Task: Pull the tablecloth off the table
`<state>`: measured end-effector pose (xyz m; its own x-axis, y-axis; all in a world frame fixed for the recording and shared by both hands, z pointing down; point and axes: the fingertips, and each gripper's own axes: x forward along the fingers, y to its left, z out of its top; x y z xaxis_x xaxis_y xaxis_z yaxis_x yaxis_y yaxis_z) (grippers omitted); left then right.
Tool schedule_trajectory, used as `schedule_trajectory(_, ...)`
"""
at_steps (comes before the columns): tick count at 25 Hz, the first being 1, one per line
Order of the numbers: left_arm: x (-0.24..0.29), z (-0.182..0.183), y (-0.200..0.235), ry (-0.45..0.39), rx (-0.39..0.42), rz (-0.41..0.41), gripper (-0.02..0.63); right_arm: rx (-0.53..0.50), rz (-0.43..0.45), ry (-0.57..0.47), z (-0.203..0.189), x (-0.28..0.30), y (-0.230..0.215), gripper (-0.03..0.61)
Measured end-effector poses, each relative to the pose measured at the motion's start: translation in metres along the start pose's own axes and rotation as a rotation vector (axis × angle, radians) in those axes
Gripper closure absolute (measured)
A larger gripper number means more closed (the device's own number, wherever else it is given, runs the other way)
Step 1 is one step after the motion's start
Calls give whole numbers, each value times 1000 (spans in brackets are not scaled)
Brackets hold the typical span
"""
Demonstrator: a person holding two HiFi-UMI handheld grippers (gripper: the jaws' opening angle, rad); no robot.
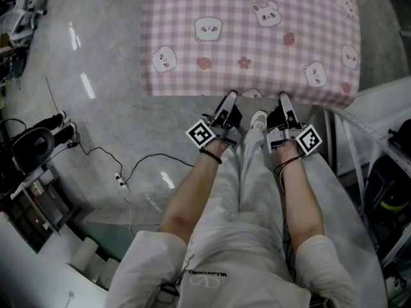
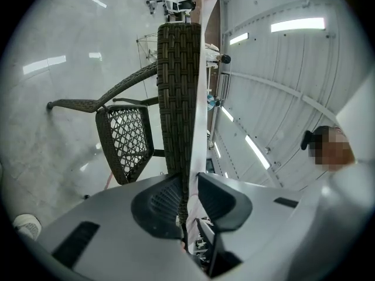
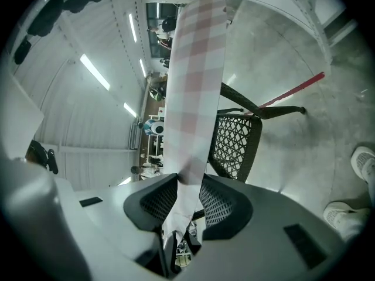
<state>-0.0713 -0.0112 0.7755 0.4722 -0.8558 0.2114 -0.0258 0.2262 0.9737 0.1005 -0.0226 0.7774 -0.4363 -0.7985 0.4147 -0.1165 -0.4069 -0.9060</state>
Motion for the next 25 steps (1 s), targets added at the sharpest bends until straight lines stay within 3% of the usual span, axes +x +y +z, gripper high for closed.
schedule_trajectory(11,5,9,-15,-31,-9,-131,529,8,17,-7,-1,-4,-2,507)
schedule_trajectory(15,7,10,-15,-32,0,-123,538,15,23,-13,0,-4,-2,528)
schedule_trajectory(20,8,10,-15,-42,13,-118,607,34,39,-22,0,-5,1,557)
schedule_trajectory(25,5,10,-18,-53,-2,-128,612,29,52,-26,-2,-8,6,568)
